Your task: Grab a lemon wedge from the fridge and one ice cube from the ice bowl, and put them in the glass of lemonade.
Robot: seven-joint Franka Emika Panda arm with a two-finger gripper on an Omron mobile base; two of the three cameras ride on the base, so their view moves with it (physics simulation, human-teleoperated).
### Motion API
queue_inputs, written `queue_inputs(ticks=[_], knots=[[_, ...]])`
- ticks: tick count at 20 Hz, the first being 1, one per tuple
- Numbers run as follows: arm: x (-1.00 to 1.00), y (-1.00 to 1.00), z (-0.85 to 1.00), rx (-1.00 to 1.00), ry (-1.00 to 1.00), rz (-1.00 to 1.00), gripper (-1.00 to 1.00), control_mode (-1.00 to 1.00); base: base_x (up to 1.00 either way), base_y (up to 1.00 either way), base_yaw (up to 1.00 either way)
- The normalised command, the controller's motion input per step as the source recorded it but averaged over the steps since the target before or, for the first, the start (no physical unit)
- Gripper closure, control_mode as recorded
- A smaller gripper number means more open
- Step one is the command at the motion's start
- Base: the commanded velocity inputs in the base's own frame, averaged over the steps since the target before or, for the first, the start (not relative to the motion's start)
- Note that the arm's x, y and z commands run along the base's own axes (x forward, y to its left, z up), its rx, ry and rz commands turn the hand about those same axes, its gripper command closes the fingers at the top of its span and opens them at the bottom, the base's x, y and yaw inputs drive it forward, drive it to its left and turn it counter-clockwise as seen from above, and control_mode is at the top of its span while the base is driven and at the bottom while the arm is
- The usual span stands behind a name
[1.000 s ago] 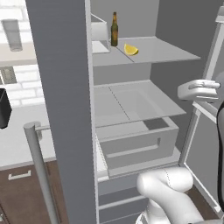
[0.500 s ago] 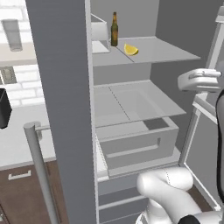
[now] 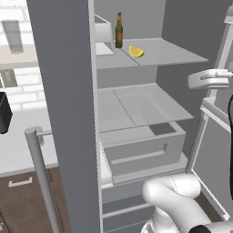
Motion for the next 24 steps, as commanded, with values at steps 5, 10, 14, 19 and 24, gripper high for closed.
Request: queue_inputs(ticks=[5, 10, 14, 19, 24], knots=[[0.73, 0.11, 0.00, -0.01, -0.13, 0.00, -1.00, -1.00, 0.00, 0.00, 0.00], [0.93, 0.31, 0.24, -0.19, 0.16, 0.00, -1.00, -1.00, 0.00, 0.00, 0.00], [0.79, 0.29, 0.41, -0.18, 0.20, 0.00, -1.00, -1.00, 0.00, 0.00, 0.00], [0.46, 0.05, 0.04, -0.02, 0.05, 0.00, -1.00, -1.00, 0.00, 0.00, 0.00], [0.51, 0.00, -0.36, 0.00, 0.00, 0.00, -1.00, -1.00, 0.00, 0.00, 0.00]])
